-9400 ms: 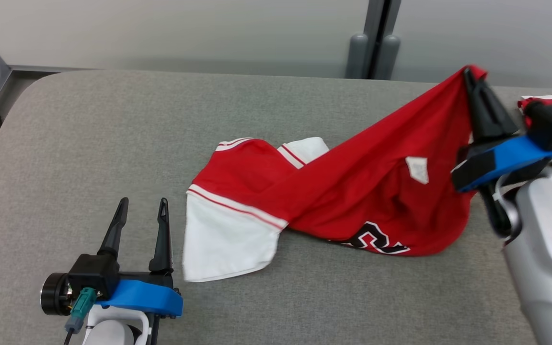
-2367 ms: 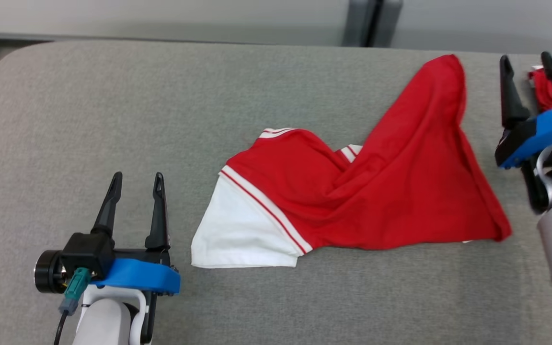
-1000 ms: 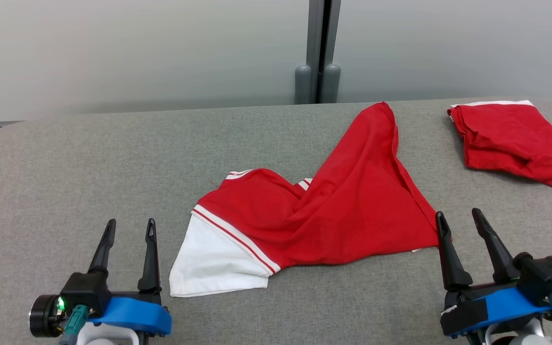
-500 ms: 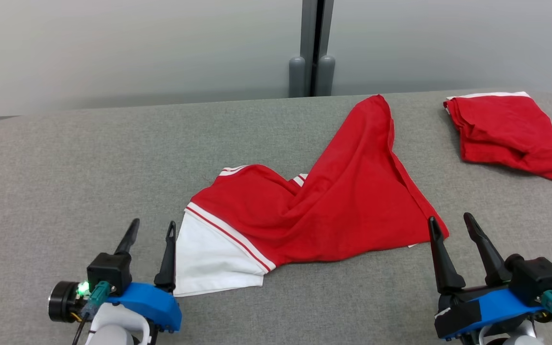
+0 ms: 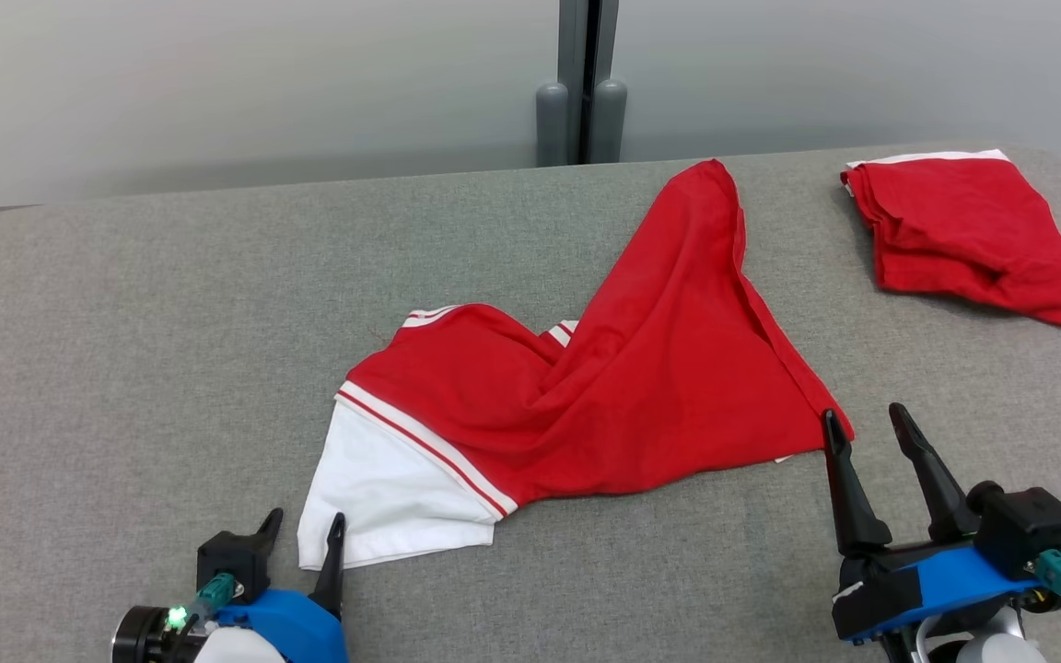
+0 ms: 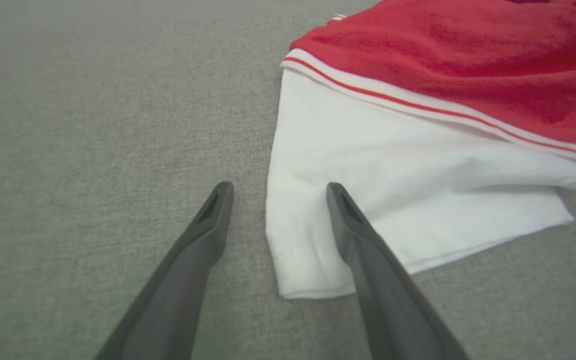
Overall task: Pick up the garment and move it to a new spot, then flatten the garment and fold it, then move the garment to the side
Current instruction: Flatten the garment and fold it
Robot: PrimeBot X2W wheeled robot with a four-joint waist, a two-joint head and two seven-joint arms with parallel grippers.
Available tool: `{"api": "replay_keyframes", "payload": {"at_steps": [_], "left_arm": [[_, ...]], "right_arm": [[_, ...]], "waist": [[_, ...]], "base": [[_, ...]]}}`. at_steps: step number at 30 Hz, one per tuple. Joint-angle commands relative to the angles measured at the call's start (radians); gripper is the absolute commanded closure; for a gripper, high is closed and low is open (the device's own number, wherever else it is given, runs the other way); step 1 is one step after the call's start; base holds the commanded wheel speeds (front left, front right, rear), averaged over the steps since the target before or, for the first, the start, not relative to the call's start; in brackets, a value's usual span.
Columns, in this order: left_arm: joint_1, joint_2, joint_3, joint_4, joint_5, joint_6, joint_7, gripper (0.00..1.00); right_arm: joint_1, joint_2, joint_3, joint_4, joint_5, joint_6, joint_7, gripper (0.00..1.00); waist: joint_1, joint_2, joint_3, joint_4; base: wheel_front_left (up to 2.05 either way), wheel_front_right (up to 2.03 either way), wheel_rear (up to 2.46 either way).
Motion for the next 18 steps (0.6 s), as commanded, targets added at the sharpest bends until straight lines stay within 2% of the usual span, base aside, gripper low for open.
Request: {"api": "replay_keyframes", "payload": {"at_steps": [1,5,6,7,8,9,18], "left_arm": [[-0.012,0.002,-0.004,0.008,-0.004,-0.001,-0.006,0.00],[-0.019,-0.010,-0.017,0.071,-0.021,-0.004,-0.009,0.00],[-0.020,-0.012,-0.024,0.083,-0.026,-0.005,-0.008,0.23],[-0.023,-0.017,-0.030,0.095,-0.037,-0.007,-0.010,0.53],[-0.026,-0.020,-0.038,0.105,-0.042,-0.008,-0.013,0.92],[-0.031,-0.022,-0.045,0.113,-0.044,-0.008,-0.016,1.00],[-0.081,-0.004,-0.033,0.106,-0.086,0.003,-0.086,1.00]], "right_arm": [[-0.016,0.000,0.000,0.001,0.003,0.001,-0.003,0.00],[-0.020,0.000,-0.001,0.008,0.004,0.001,-0.009,0.00],[-0.021,0.000,-0.001,0.010,0.004,0.001,-0.010,0.00],[-0.022,0.000,-0.002,0.011,0.004,0.001,-0.012,0.00],[-0.022,0.000,-0.001,0.012,0.003,0.001,-0.011,0.00],[-0.022,0.000,-0.001,0.012,0.002,0.001,-0.012,0.00],[-0.002,0.000,-0.020,0.019,-0.002,0.001,-0.013,0.00]], "waist": [[-0.0001,0.0000,0.001,0.000],[-0.0001,0.0000,0.004,-0.001],[-0.0001,0.0000,0.004,-0.001],[-0.0001,0.0000,0.004,0.001],[-0.0001,0.0000,0.004,0.002],[-0.0001,0.0000,0.003,0.004],[-0.0001,0.0000,-0.006,0.051]], "base": [[0.00,0.00,0.00],[0.00,0.00,0.00],[0.00,0.00,0.00],[0.00,0.00,0.00],[0.00,0.00,0.00],[0.00,0.00,0.00],[0.00,0.00,0.00]]}}
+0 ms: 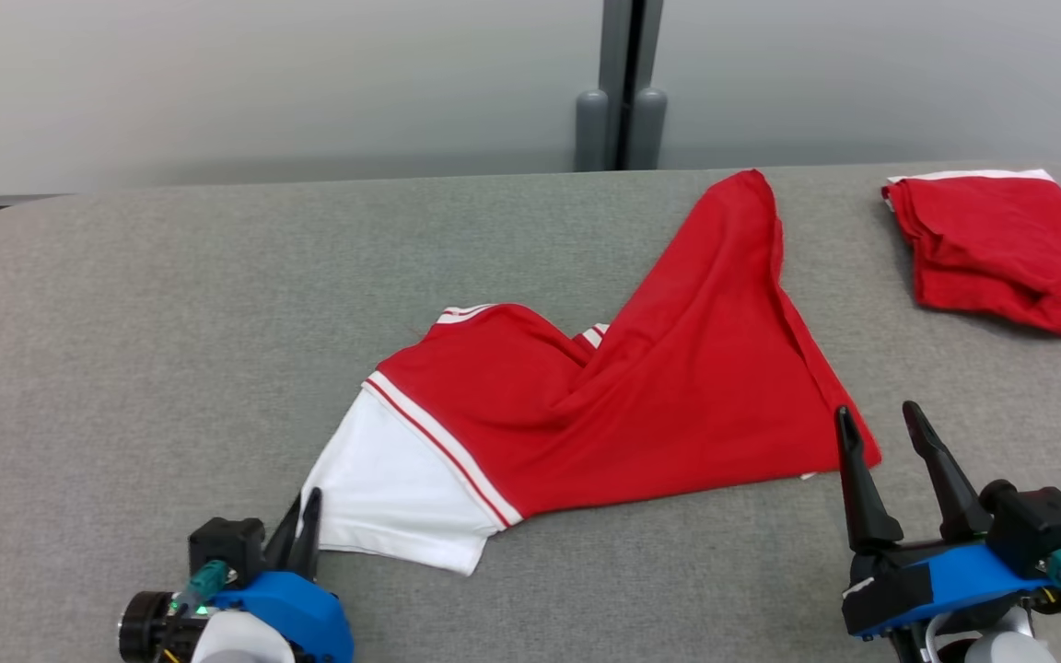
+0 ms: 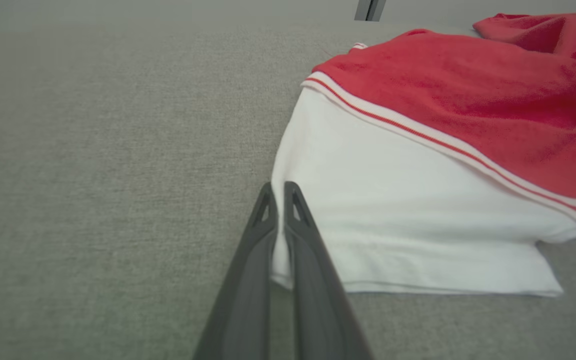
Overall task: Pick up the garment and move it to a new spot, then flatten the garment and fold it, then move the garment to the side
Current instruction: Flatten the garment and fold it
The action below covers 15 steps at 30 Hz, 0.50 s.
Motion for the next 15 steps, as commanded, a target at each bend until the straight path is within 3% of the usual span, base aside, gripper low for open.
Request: {"api": "replay_keyframes", "payload": {"at_steps": [1,15], "left_arm": [[-0.015,0.010,0.009,-0.006,-0.005,0.007,-0.007,1.00],[0.175,0.073,0.101,-0.165,-0.064,0.080,-0.022,1.00]], "right_arm": [[0.011,0.000,-0.008,0.004,-0.004,0.001,-0.002,0.00],[0.025,0.000,-0.077,0.053,-0.019,0.001,0.001,0.00]], "waist": [[-0.0001,0.0000,0.001,0.008],[-0.0001,0.0000,-0.013,0.083]], "base": [[0.00,0.00,0.00],[0.00,0.00,0.00]]}}
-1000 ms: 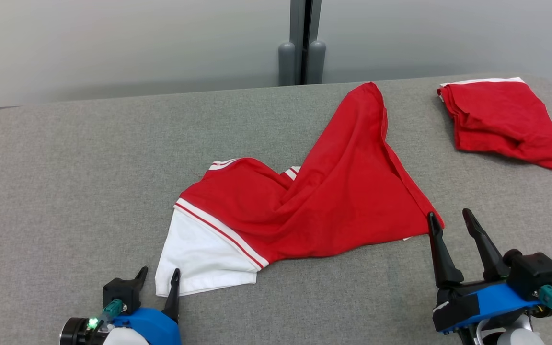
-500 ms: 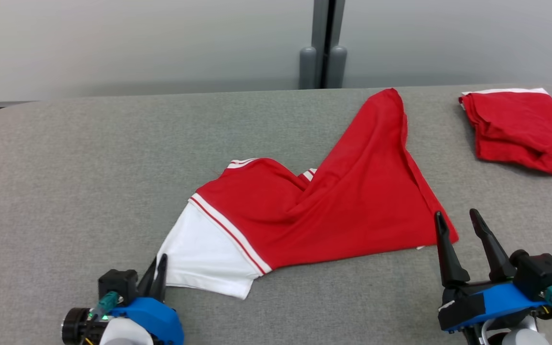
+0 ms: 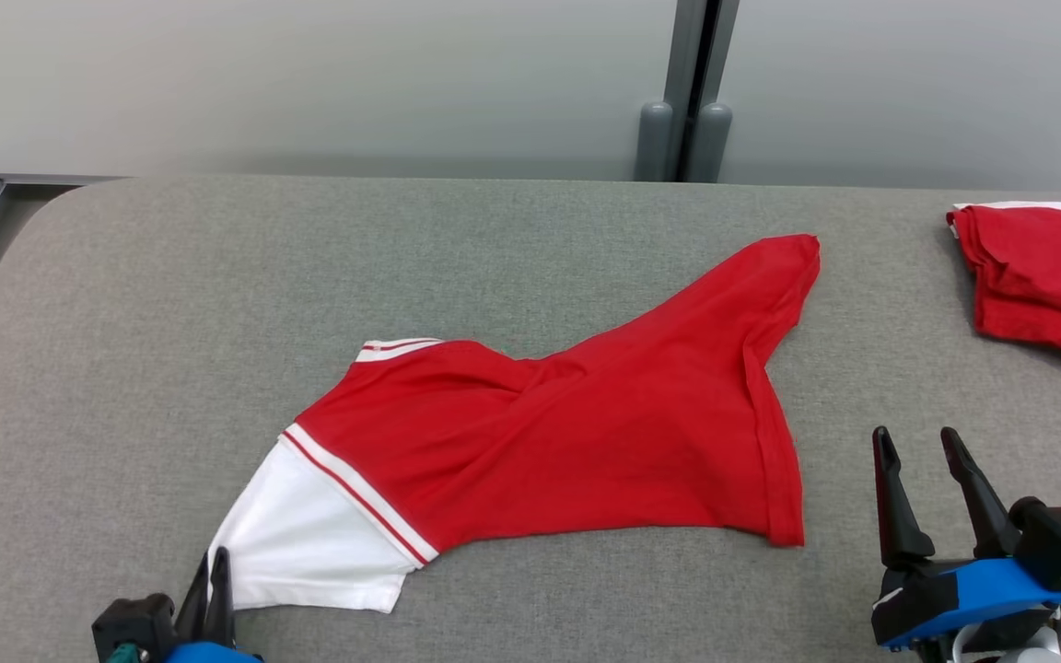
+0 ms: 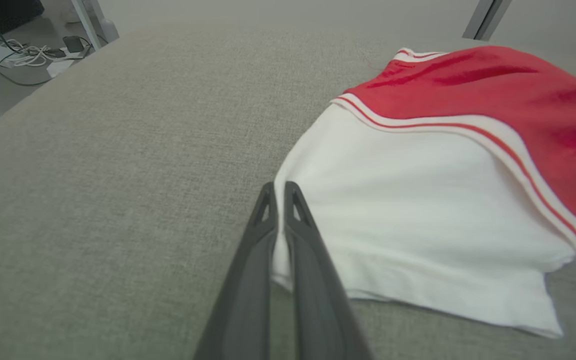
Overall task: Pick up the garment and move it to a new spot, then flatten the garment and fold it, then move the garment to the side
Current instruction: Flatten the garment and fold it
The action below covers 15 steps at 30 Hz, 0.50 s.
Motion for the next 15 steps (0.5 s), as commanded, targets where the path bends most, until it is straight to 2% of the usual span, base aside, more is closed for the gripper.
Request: {"api": "replay_keyframes", "payload": {"at_steps": [1,2,3,4,5,11,15], "left_arm": [[0.012,-0.002,-0.001,-0.015,-0.002,0.008,0.006,1.00],[0.021,-0.006,-0.003,-0.031,-0.003,0.013,0.010,1.00],[0.029,-0.009,-0.004,-0.044,-0.006,0.016,0.014,0.80],[0.033,-0.006,-0.006,-0.057,-0.005,0.017,0.012,0.27],[0.035,-0.007,-0.006,-0.072,-0.002,0.020,0.010,0.00],[0.027,-0.020,-0.003,-0.195,0.019,0.042,-0.005,0.00],[0.009,-0.035,0.011,-0.293,0.035,0.038,-0.009,0.00]], "right_arm": [[0.010,-0.001,-0.004,0.002,-0.001,0.000,0.001,0.00],[0.010,-0.001,-0.006,0.005,-0.001,0.000,0.000,0.00],[0.010,-0.001,-0.005,0.008,-0.002,0.000,0.001,0.00],[0.008,-0.001,-0.004,0.012,-0.003,0.000,0.001,0.00],[0.007,-0.001,-0.003,0.015,-0.004,0.000,0.001,0.00],[-0.005,-0.001,0.013,0.026,-0.007,0.000,-0.003,0.00],[0.004,-0.001,0.030,0.029,-0.006,0.000,-0.006,0.00]], "waist": [[0.0000,-0.0001,0.002,0.004],[0.0000,-0.0001,0.002,0.008],[0.0000,-0.0001,0.002,0.010],[0.0000,-0.0001,0.002,0.012],[0.0000,-0.0001,0.002,0.013],[0.0000,-0.0001,-0.012,0.003],[0.0000,-0.0001,-0.018,-0.009]], "base": [[0.00,0.00,0.00],[0.00,0.00,0.00],[0.00,0.00,0.00],[0.00,0.00,0.00],[0.00,0.00,0.00],[0.00,0.00,0.00],[0.00,0.00,0.00]]}}
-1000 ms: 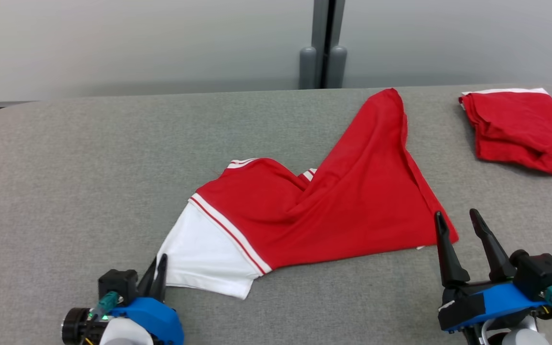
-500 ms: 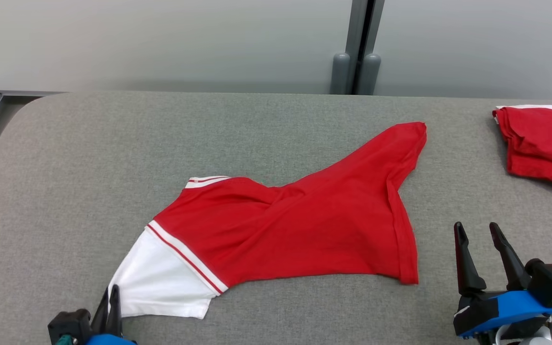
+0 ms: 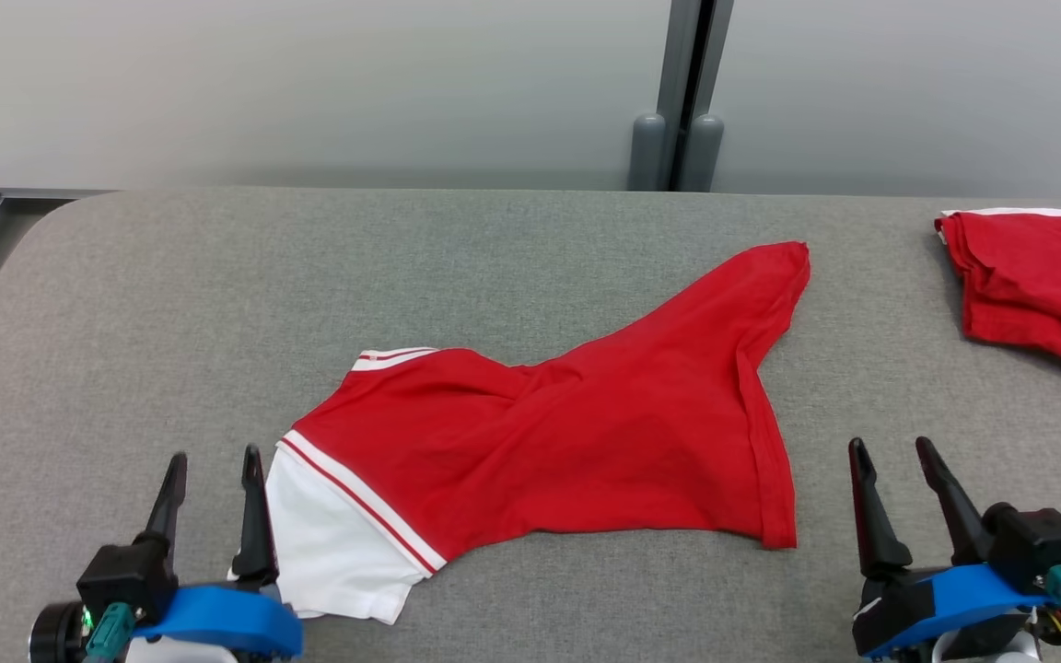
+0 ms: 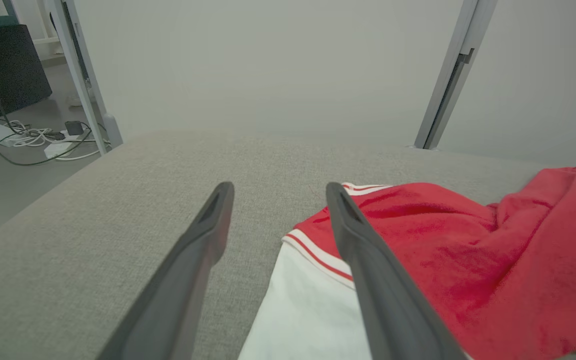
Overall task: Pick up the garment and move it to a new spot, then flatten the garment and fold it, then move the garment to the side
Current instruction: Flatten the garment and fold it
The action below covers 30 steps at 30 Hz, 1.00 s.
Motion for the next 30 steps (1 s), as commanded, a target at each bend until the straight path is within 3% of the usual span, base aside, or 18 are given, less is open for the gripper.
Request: {"api": "replay_keyframes", "payload": {"at_steps": [1,6,17,27,28,29,30], "left_arm": [[-0.018,-0.010,0.004,-0.028,0.013,-0.002,-0.004,0.00],[-0.018,-0.034,0.019,-0.110,0.047,-0.008,-0.005,0.00],[-0.032,-0.064,0.046,-0.127,0.093,-0.028,-0.005,0.00],[-0.037,-0.081,0.063,-0.123,0.117,-0.046,-0.005,0.00],[-0.037,-0.082,0.066,-0.122,0.119,-0.048,-0.005,0.00],[-0.037,-0.083,0.069,-0.121,0.119,-0.050,-0.005,0.00],[-0.037,-0.083,0.072,-0.120,0.121,-0.052,-0.005,0.00]], "right_arm": [[0.010,-0.001,0.009,0.003,0.000,0.001,-0.005,0.00],[0.027,-0.001,0.052,0.022,0.013,0.001,-0.003,0.00],[0.027,-0.001,0.139,0.085,0.009,0.000,-0.002,0.00],[-0.044,-0.001,0.174,0.286,-0.039,0.000,-0.032,0.00],[-0.055,-0.001,0.178,0.301,-0.035,0.000,-0.036,0.28],[-0.065,-0.001,0.186,0.320,-0.030,0.000,-0.039,0.84],[-0.074,-0.001,0.196,0.332,-0.025,0.000,-0.045,1.00]], "waist": [[0.0000,-0.0001,-0.003,-0.004],[0.0000,-0.0001,-0.004,-0.016],[0.0000,-0.0001,0.010,-0.019],[0.0000,-0.0001,0.025,0.011],[0.0000,-0.0001,0.026,0.011],[0.0000,-0.0001,0.027,0.011],[0.0000,-0.0001,0.028,0.011]], "base": [[0.00,0.00,0.00],[0.00,0.00,0.00],[0.00,0.00,0.00],[0.00,0.00,0.00],[0.00,0.00,0.00],[0.00,0.00,0.00],[0.00,0.00,0.00]]}}
